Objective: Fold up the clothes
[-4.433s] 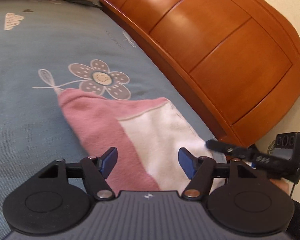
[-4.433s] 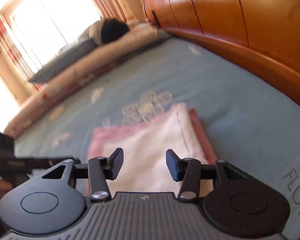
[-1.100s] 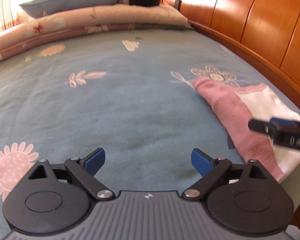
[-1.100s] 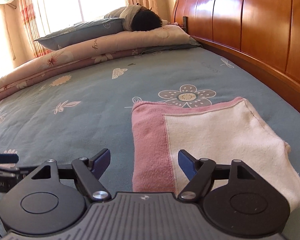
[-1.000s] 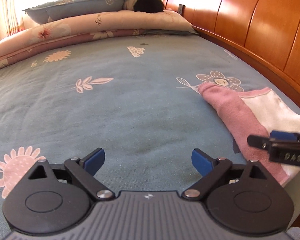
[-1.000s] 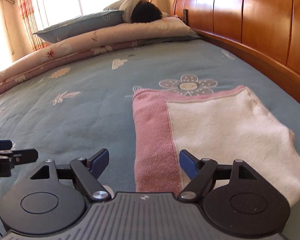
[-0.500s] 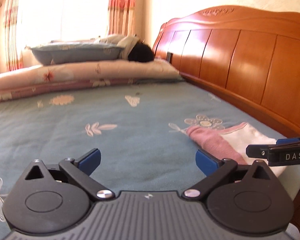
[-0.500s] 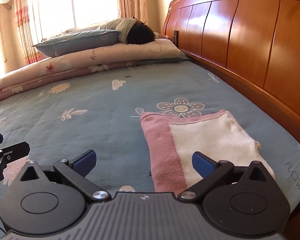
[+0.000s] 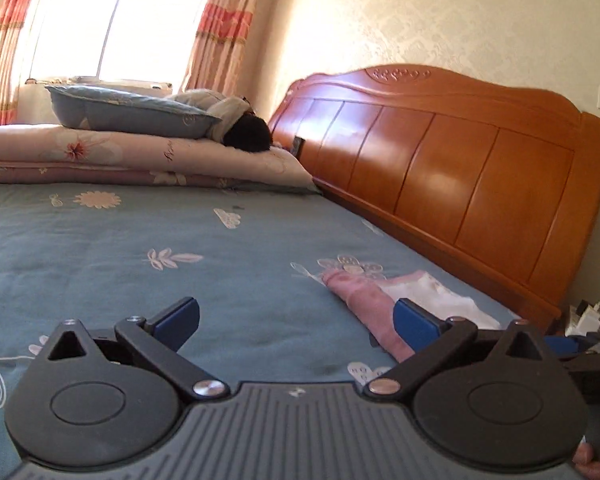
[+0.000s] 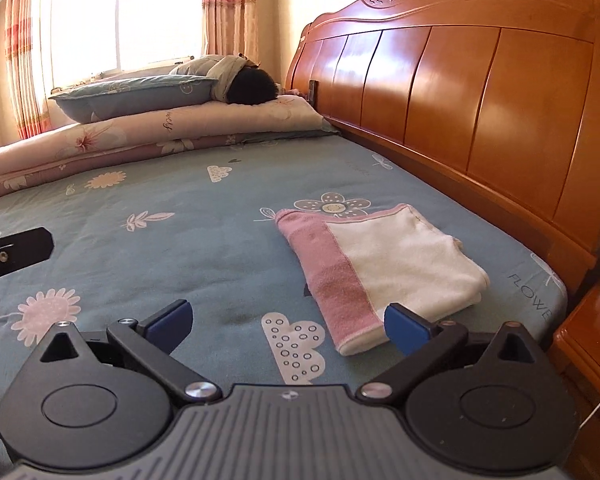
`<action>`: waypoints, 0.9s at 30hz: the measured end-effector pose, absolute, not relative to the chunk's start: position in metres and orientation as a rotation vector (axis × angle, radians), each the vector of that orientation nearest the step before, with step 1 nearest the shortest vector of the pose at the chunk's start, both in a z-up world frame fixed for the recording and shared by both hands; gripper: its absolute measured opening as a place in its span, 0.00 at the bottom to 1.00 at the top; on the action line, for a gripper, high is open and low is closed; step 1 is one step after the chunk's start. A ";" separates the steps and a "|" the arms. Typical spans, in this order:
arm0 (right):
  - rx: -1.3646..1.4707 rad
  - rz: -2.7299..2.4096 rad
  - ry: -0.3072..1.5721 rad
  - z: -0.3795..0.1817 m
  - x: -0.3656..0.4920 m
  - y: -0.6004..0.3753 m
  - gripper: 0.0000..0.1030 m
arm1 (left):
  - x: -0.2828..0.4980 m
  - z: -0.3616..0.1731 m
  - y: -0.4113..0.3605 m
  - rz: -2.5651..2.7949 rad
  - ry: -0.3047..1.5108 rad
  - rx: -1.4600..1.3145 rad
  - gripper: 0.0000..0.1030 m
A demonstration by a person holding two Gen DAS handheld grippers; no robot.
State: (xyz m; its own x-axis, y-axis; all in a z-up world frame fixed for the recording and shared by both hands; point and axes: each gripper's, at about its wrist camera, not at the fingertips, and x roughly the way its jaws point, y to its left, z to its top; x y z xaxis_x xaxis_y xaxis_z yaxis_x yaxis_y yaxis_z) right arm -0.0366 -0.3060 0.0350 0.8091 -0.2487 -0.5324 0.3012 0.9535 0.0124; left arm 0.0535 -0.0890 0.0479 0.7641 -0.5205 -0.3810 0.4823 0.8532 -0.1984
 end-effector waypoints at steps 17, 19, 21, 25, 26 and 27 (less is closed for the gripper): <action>0.127 -0.306 0.716 -0.001 -0.045 -0.306 1.00 | 0.061 0.004 -0.146 -0.690 0.754 0.037 0.99; 0.143 -0.307 0.721 -0.002 -0.045 -0.310 1.00 | 0.063 0.003 -0.152 -0.698 0.772 0.048 0.99; 0.159 -0.311 0.727 -0.003 -0.045 -0.315 1.00 | 0.065 0.003 -0.158 -0.700 0.787 0.060 0.99; 0.180 -0.336 0.730 -0.004 -0.044 -0.324 1.00 | 0.073 0.004 -0.163 -0.691 0.809 0.077 0.99; 0.191 -0.343 0.730 -0.005 -0.044 -0.328 1.00 | 0.075 0.004 -0.164 -0.684 0.816 0.075 0.99; 0.199 -0.348 0.731 -0.005 -0.043 -0.330 1.00 | 0.078 0.004 -0.163 -0.679 0.823 0.071 0.99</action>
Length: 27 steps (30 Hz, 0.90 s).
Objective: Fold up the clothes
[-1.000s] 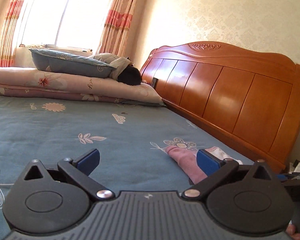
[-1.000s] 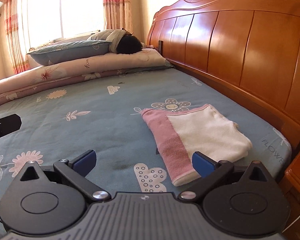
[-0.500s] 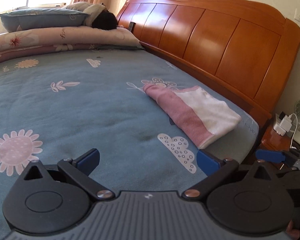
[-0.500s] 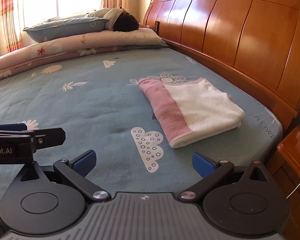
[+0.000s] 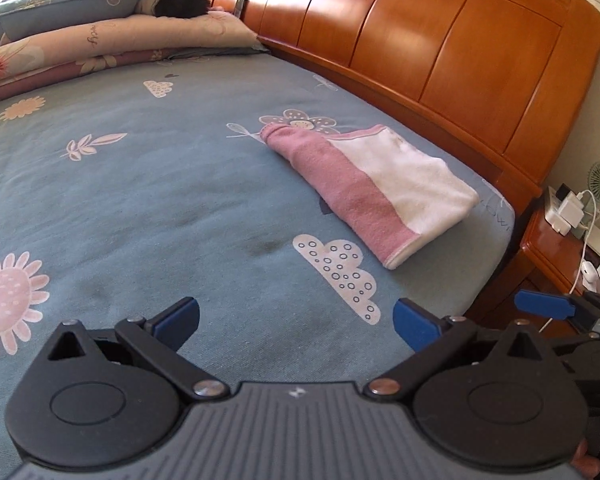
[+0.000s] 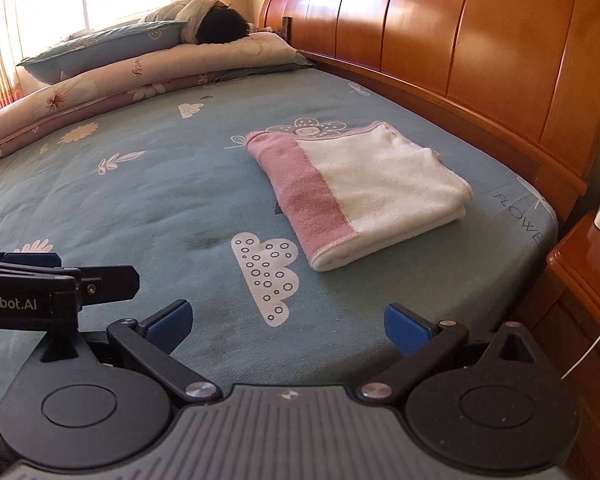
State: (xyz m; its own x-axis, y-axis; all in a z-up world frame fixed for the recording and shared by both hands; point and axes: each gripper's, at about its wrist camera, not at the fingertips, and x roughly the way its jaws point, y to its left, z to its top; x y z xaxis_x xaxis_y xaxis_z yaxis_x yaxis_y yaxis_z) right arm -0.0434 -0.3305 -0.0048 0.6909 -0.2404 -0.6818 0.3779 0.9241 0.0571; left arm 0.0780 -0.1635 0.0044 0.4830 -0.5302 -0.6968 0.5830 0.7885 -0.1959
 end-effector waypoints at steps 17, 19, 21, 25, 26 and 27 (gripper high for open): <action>0.306 -0.388 0.724 -0.005 -0.037 -0.364 1.00 | 0.085 0.001 -0.165 -0.644 0.866 0.120 0.99; 0.309 -0.390 0.723 -0.005 -0.038 -0.366 1.00 | 0.084 0.000 -0.168 -0.643 0.866 0.136 0.99; 0.315 -0.388 0.724 -0.005 -0.039 -0.367 1.00 | 0.083 0.000 -0.170 -0.648 0.867 0.143 0.99; 0.320 -0.384 0.726 -0.006 -0.039 -0.368 1.00 | 0.082 0.000 -0.174 -0.647 0.868 0.159 0.99; 0.319 -0.382 0.727 -0.006 -0.039 -0.368 1.00 | 0.082 -0.001 -0.175 -0.646 0.869 0.161 0.99; 0.319 -0.381 0.728 -0.006 -0.038 -0.368 1.00 | 0.082 -0.001 -0.175 -0.646 0.870 0.162 0.99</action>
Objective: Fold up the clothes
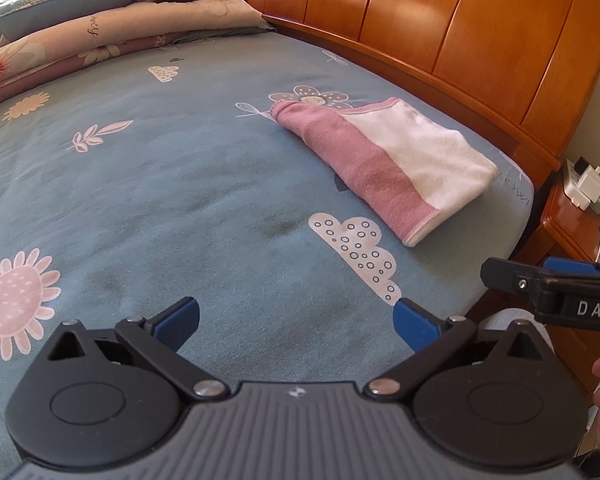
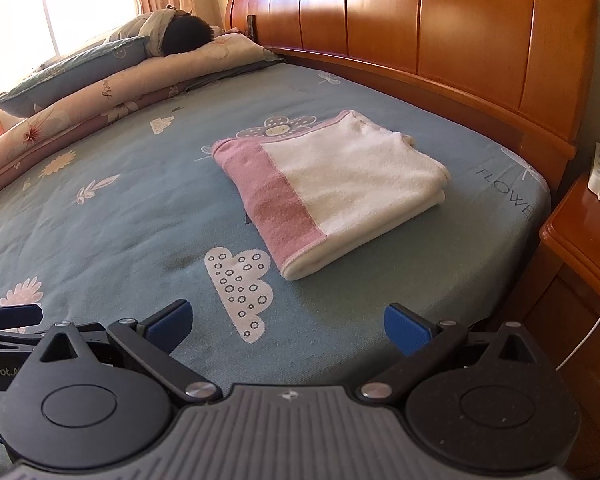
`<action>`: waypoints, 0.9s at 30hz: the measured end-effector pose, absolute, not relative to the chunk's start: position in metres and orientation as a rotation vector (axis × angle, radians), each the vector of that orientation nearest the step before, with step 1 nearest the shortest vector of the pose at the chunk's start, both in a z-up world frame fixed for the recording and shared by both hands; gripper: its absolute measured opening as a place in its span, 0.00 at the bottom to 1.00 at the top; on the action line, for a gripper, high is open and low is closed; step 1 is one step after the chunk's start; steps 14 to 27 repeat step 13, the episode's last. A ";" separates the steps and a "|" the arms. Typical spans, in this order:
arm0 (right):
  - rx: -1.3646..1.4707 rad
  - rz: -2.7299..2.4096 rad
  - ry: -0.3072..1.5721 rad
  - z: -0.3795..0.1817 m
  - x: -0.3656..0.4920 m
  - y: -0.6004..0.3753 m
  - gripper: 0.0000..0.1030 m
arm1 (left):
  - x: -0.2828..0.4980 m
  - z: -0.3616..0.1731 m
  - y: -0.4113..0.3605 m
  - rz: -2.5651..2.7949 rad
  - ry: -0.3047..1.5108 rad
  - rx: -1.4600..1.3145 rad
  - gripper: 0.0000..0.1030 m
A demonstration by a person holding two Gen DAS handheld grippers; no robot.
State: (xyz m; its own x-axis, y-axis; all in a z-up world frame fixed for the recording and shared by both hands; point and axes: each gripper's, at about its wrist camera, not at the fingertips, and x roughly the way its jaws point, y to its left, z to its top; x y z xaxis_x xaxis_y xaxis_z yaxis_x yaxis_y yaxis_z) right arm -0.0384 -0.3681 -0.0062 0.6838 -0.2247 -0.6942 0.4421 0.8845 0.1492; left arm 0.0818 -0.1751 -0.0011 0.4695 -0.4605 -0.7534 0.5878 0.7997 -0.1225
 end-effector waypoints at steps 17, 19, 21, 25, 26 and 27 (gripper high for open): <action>0.309 -0.376 0.729 -0.007 -0.037 -0.367 1.00 | 0.082 -0.003 -0.178 -0.637 0.875 0.173 0.99; 0.309 -0.376 0.729 -0.007 -0.037 -0.367 1.00 | 0.082 -0.003 -0.178 -0.637 0.875 0.173 0.99; 0.309 -0.376 0.729 -0.007 -0.037 -0.367 1.00 | 0.082 -0.003 -0.178 -0.637 0.875 0.173 0.99; 0.309 -0.376 0.729 -0.007 -0.037 -0.367 1.00 | 0.082 -0.003 -0.178 -0.637 0.875 0.173 0.99; 0.309 -0.376 0.729 -0.007 -0.037 -0.367 1.00 | 0.082 -0.003 -0.178 -0.637 0.875 0.173 0.99; 0.309 -0.376 0.729 -0.007 -0.037 -0.367 1.00 | 0.082 -0.003 -0.178 -0.637 0.875 0.173 0.99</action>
